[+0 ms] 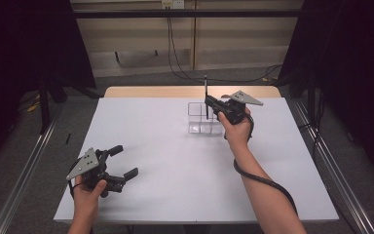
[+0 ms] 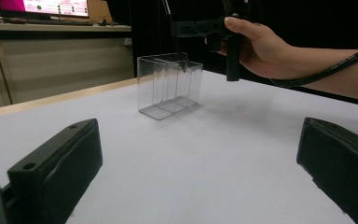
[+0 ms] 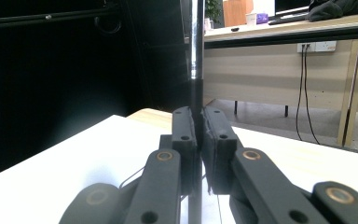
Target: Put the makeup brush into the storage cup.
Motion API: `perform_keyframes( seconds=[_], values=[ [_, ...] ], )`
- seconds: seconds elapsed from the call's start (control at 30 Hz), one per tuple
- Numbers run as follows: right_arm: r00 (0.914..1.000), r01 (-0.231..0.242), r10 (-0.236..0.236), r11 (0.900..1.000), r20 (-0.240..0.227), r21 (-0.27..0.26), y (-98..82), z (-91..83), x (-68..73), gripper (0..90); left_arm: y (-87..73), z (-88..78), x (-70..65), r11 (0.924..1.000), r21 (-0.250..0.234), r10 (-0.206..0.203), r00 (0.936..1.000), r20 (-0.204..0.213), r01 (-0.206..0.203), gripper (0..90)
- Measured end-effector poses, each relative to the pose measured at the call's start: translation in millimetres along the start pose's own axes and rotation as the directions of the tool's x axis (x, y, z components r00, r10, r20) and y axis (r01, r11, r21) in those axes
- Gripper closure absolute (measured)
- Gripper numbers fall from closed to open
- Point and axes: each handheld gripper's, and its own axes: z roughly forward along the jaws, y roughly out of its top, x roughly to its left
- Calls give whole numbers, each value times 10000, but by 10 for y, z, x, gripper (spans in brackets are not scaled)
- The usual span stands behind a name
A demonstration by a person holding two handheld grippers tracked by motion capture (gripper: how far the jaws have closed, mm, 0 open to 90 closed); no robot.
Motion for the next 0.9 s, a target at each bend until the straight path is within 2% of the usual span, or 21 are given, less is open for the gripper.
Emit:
perform_keyframes(
  seconds=[0.9],
  values=[
    [9998,180,-181,9996,29,206,-65,-53,-20,845,5,-2,-1,10000,-4,28,10000,-22,-28,0]
  ],
)
